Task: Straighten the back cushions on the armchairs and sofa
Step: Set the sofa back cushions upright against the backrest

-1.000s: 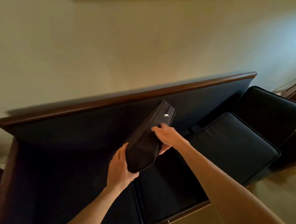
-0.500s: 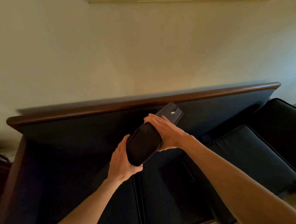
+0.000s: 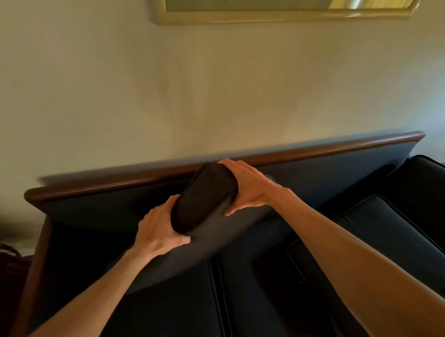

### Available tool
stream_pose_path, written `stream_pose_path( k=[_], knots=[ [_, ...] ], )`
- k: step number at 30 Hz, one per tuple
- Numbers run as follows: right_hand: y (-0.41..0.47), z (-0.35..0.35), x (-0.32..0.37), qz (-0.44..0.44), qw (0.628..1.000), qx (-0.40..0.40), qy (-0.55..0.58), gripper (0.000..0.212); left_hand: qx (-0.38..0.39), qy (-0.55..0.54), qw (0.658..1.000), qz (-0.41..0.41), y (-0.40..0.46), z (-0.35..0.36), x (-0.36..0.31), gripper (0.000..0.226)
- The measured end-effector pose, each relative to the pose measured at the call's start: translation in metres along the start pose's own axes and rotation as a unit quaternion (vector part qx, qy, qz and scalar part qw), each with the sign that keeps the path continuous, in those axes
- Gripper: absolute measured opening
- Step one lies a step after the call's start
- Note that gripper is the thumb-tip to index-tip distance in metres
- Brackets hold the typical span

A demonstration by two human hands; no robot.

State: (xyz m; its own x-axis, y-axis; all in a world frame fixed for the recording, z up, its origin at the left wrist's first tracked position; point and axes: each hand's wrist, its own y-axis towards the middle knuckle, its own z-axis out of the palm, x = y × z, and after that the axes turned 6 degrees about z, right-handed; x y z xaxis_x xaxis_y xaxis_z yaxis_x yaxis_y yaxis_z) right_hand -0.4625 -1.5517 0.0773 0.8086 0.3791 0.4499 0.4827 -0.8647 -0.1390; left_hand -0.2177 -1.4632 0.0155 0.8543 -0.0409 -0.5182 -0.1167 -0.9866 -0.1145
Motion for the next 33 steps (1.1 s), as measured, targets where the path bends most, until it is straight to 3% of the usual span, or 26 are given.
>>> stream_pose_path(
  k=[7, 15, 22, 24, 27, 30, 33],
  knots=[
    [0.000, 0.042, -0.010, 0.072, 0.988, 0.035, 0.129, 0.107, 0.090, 0.119, 0.988, 0.029, 0.003, -0.032, 0.017, 0.106],
    [-0.028, 0.140, -0.024, 0.150, 0.972, 0.062, 0.169, 0.130, 0.120, 0.166, 0.978, 0.045, -0.015, 0.037, 0.059, 0.105],
    [-0.024, 0.180, -0.021, 0.215, 0.969, 0.111, 0.054, 0.112, 0.106, 0.136, 0.983, 0.062, -0.027, 0.081, 0.086, 0.103],
    [-0.018, 0.186, -0.016, 0.236, 0.965, 0.112, -0.029, 0.116, 0.091, 0.141, 0.984, 0.065, -0.032, 0.081, 0.098, 0.106],
    [0.000, 0.199, 0.013, 0.172, 0.952, 0.131, -0.218, 0.124, 0.076, 0.154, 0.983, 0.057, -0.042, 0.073, 0.121, 0.111],
    [0.018, 0.227, 0.053, 0.053, 0.956, 0.144, -0.250, 0.121, 0.074, 0.166, 0.982, 0.050, -0.055, 0.059, 0.147, 0.116],
    [0.027, 0.243, 0.076, 0.006, 0.960, 0.116, -0.253, 0.116, 0.074, 0.184, 0.979, 0.049, -0.072, 0.044, 0.179, 0.120]
  ],
)
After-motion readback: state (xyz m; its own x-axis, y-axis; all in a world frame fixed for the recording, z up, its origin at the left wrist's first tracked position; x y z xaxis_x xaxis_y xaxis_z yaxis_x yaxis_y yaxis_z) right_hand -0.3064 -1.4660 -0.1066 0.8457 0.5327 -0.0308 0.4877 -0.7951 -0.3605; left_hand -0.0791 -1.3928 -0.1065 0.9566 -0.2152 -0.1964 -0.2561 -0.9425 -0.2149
